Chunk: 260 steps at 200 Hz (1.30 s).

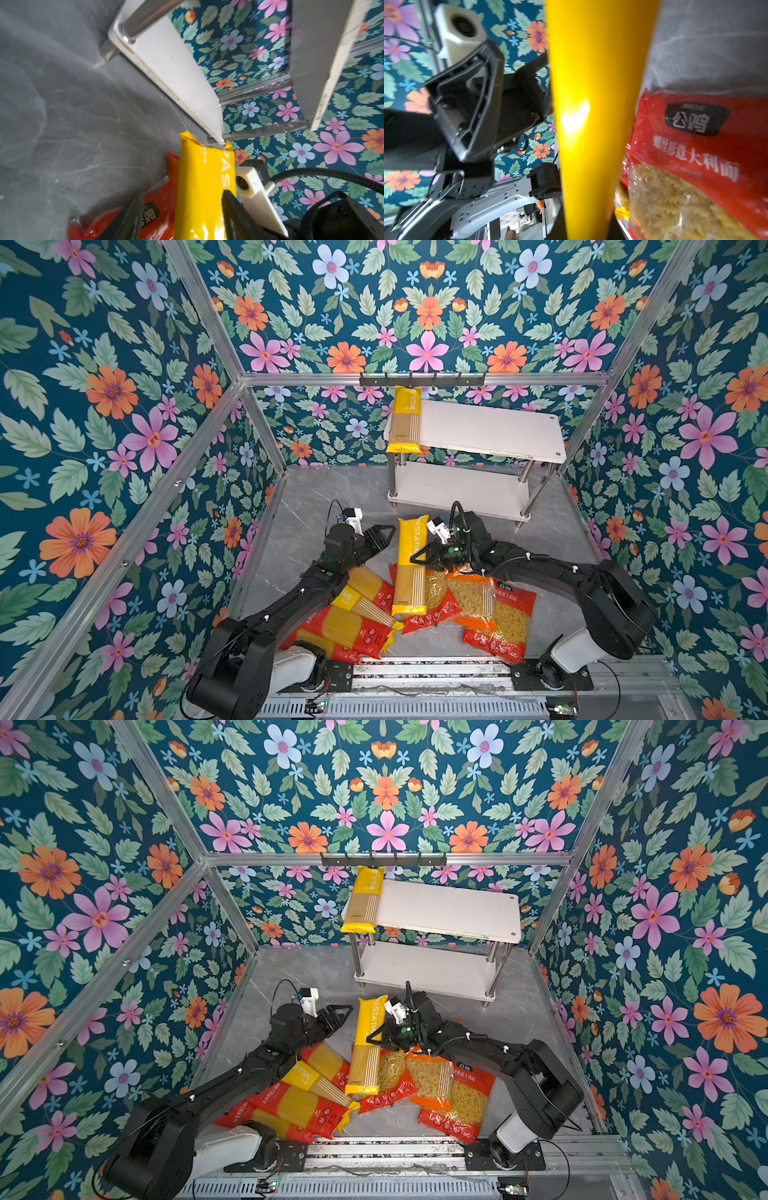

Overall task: Arrange pasta packages on shelves
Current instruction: Pick up the pasta bag from the pasta bags.

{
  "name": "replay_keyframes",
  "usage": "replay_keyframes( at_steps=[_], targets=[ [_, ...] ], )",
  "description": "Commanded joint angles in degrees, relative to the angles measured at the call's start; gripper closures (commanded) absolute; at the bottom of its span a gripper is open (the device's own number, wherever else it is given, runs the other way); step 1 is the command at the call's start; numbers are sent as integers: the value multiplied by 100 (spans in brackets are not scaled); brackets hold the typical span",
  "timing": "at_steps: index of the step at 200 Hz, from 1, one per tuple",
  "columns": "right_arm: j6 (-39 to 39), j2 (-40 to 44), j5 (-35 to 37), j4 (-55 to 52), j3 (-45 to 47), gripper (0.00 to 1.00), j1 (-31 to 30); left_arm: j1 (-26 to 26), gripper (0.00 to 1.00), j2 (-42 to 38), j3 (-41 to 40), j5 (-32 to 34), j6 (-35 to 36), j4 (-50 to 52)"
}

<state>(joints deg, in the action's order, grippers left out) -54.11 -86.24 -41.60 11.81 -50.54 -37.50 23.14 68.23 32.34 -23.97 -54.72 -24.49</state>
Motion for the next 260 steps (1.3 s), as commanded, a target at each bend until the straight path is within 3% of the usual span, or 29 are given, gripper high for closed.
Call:
replay_keyframes(
  at_steps=[1, 36, 63, 99, 140, 166, 192, 237, 260],
  targets=[
    [789, 494, -471, 314, -168, 96, 146, -128, 25, 82, 358, -928, 542, -138],
    [1544, 1138, -777, -471, -592, 97, 478, -130, 22, 818, 986, -1914, 39, -1637],
    [2138, 1368, -707, -1266, -983, 97, 525, -71, 22, 1210, 1291, -2211, -508, -2718],
    [2264, 1537, -588, -1509, -1037, 97, 646, -10, 22, 1244, 1317, -2382, -610, -3152],
    [2238, 1724, -515, -1526, -1013, 98, 725, -98, 17, 974, 1214, -2366, -341, -2961],
    [2123, 1681, -696, -1416, -1062, 98, 722, 181, 16, 1166, 1401, -2396, -214, -2925],
    [2060, 1598, -761, -1347, -1119, 98, 718, 439, 22, 1389, 1697, -2438, 57, -2640],
    [1904, 1505, -823, -1122, -1056, 97, 717, 575, 46, 1635, 2111, -2669, 57, -2632],
    [1808, 1485, -855, -961, -1004, 97, 722, 702, 48, 1808, 2270, -2778, 50, -2599]
  ],
)
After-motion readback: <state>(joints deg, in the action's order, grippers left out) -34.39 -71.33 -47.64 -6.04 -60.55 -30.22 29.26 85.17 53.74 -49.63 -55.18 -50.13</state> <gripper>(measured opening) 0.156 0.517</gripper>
